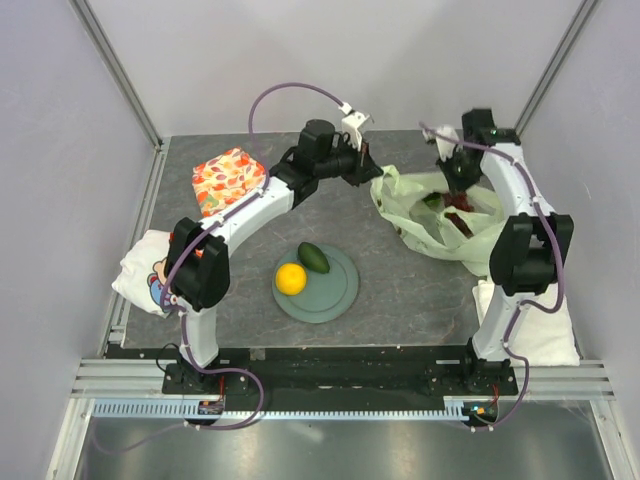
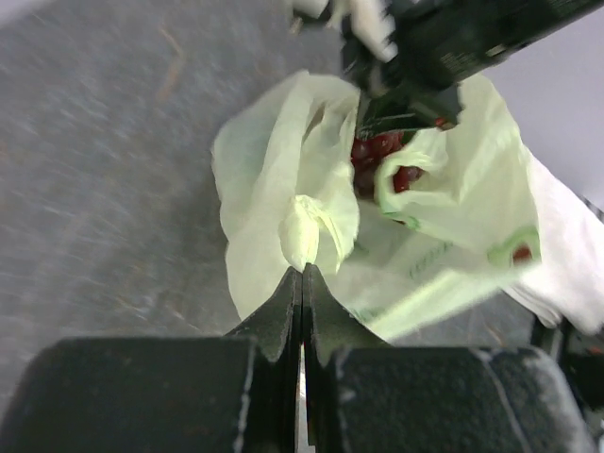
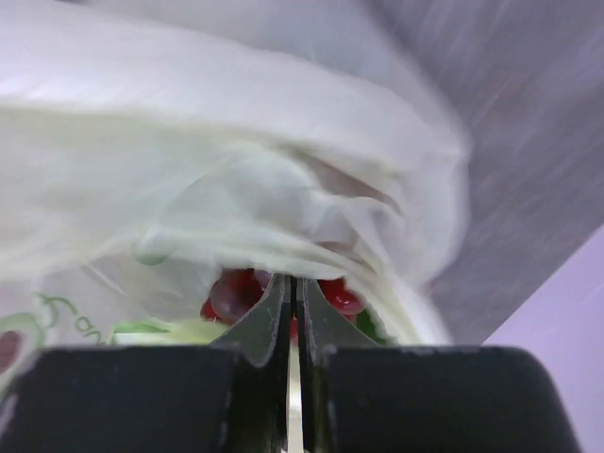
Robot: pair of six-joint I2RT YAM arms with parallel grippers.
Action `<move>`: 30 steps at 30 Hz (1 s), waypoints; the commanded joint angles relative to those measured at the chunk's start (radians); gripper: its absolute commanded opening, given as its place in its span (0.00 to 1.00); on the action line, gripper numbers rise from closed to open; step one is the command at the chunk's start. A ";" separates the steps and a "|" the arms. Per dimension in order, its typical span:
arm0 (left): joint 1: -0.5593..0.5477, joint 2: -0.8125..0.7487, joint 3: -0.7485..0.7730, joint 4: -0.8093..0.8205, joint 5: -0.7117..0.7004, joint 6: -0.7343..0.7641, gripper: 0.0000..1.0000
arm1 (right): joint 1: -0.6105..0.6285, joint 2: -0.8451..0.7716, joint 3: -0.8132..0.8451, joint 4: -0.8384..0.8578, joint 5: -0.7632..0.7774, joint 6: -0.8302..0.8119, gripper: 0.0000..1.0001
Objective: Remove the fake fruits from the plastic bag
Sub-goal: Take out the fake fruit from the plastic bag, then place the fake fruit on the plate.
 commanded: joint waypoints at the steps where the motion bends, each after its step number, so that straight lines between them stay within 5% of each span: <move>1: 0.037 -0.040 0.113 0.003 -0.079 0.087 0.02 | 0.037 -0.084 0.371 -0.085 -0.258 0.123 0.00; 8: 0.077 -0.032 0.140 -0.019 -0.122 0.062 0.02 | 0.050 -0.144 0.507 -0.150 -0.429 0.183 0.00; 15: 0.082 0.006 0.162 0.018 -0.164 0.019 0.02 | 0.082 -0.244 0.181 -0.168 -0.539 0.121 0.02; 19: 0.088 0.048 0.177 0.018 -0.167 0.037 0.02 | 0.122 -0.293 0.161 -0.208 -0.598 0.117 0.02; 30: 0.151 0.077 0.191 0.018 -0.096 -0.019 0.02 | 0.442 -0.377 0.000 -0.238 -0.677 0.056 0.04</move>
